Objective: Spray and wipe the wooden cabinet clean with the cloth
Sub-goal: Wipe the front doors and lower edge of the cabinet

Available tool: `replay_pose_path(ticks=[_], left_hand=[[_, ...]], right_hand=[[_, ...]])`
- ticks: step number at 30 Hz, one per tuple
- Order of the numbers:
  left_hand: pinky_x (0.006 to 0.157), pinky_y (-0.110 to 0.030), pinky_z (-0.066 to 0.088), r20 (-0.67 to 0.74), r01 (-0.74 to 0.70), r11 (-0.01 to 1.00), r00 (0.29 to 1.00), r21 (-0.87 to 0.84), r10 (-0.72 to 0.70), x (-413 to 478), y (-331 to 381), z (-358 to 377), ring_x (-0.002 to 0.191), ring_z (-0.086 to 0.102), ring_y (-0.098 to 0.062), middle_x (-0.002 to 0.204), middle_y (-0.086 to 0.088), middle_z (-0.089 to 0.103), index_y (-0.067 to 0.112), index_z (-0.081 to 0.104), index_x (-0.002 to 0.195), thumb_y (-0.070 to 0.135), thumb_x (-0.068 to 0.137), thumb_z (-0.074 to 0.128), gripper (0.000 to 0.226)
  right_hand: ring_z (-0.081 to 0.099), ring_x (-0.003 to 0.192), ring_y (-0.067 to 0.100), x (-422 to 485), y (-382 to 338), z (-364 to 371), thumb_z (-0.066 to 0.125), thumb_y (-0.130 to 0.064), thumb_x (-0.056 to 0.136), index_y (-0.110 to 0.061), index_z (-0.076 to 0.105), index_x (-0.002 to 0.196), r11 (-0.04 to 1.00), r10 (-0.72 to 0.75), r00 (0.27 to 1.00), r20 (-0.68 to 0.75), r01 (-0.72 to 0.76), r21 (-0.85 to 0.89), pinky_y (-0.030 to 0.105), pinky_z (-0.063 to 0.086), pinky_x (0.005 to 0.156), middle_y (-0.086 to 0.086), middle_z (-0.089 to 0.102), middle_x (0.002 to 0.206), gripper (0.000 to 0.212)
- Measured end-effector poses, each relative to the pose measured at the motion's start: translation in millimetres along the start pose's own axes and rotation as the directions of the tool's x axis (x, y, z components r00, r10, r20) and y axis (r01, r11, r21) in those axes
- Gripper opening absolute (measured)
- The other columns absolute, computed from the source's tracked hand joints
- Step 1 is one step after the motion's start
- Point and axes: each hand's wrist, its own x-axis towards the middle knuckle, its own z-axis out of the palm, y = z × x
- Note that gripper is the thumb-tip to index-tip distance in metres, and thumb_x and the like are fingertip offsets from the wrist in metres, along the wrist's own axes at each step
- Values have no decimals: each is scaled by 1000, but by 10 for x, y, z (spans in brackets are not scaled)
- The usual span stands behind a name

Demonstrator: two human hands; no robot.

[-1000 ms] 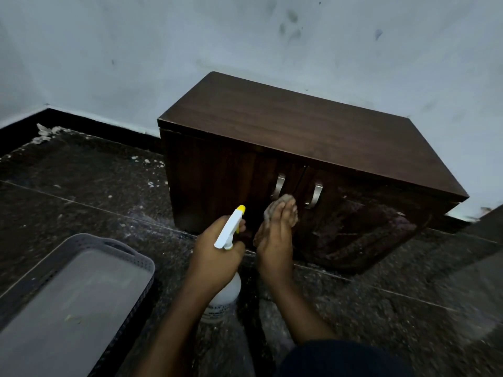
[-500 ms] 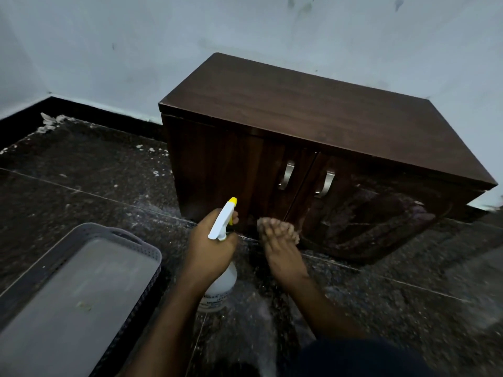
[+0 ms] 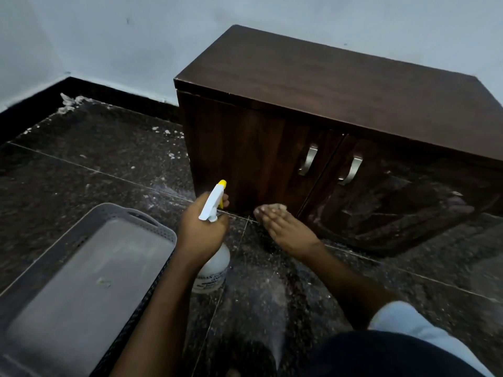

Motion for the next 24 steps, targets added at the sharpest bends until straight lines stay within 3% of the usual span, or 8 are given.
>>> replay_pose_path(ticks=[2,4,8,11,15,18,21,24], left_hand=[[44,-10,37,5,2,1000,1000,9,-2,20,8,-20,47,54,3,59,28,61,32,66,93,-6,85,61,40],[43,-13,37,-16,6,1000,1000,4,-6,28,12,-27,45,52,1,58,27,61,36,65,90,-6,84,62,42],[46,-10,36,-18,-70,997,997,25,71,-29,98,58,48,49,1,59,23,57,44,57,77,-1,81,62,45],[55,-5,40,-13,-100,995,995,-16,100,-101,147,139,60,58,7,69,19,64,32,64,88,-2,79,61,36],[52,-4,37,-16,-79,996,997,-42,79,-142,182,136,58,57,10,65,30,62,37,59,83,-9,81,59,46],[49,-4,36,-18,-56,997,998,-45,55,-112,169,83,56,55,10,63,33,59,38,57,81,-10,83,59,48],[47,-4,36,-40,-28,998,999,-56,26,-138,111,58,53,55,8,62,29,62,34,65,89,-9,83,59,44],[49,-5,37,-26,-24,998,999,-61,23,-181,118,139,55,57,10,65,25,64,38,64,90,-7,84,61,46]], right_hand=[[11,157,28,138,33,-62,11,-21,109,0,12,162,998,-65,993,95,65,1,42,8,126,14,14,170,57],[17,157,29,352,32,-181,16,-22,109,0,18,161,999,-47,998,39,48,-11,42,14,127,14,20,169,57],[26,154,34,630,-72,-373,37,-21,107,2,33,156,999,-31,994,-109,35,35,47,25,125,18,29,165,54],[40,148,28,505,-62,-287,55,-27,104,-3,50,149,995,-100,992,-82,100,-3,42,37,119,11,44,158,51],[21,155,28,-194,1,-2,28,-23,108,-3,29,159,1000,1,998,65,0,-18,42,24,125,10,21,168,55],[17,156,29,-586,161,92,28,-25,107,-1,19,160,997,55,995,83,-51,-49,46,23,125,13,17,169,59],[-15,156,21,-472,169,59,19,-26,110,-3,-17,158,1000,-13,975,220,8,23,41,-1,128,8,-17,169,64],[18,156,25,-71,-2,11,24,-26,109,-3,21,161,999,-39,994,101,41,-20,39,15,127,11,18,168,56]])
